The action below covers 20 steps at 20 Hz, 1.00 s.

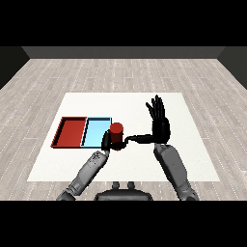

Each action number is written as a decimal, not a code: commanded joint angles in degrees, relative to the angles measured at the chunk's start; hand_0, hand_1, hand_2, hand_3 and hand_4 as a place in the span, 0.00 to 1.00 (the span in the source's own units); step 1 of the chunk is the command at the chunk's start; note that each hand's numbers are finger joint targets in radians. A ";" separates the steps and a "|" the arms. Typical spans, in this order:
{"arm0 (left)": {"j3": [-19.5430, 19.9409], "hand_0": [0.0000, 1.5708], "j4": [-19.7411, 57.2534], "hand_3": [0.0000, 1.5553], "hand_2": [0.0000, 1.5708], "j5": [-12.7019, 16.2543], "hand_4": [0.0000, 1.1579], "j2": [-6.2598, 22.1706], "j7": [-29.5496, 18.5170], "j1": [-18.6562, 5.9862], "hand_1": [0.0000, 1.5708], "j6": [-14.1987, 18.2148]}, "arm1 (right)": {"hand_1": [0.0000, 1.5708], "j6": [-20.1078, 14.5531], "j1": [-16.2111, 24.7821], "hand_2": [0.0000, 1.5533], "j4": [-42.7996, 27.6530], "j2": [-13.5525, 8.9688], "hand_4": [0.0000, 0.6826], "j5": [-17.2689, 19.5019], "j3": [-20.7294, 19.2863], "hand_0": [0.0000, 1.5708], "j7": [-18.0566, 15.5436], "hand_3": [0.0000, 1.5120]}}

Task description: Pick the red can and put it in the red box

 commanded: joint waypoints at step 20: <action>16.16 1.00 -1.28 0.90 0.98 -9.91 0.97 20.29 13.53 -4.82 1.00 -3.96 | 0.00 12.42 19.73 0.00 13.47 -3.86 0.00 -3.43 -12.17 0.00 -12.13 0.00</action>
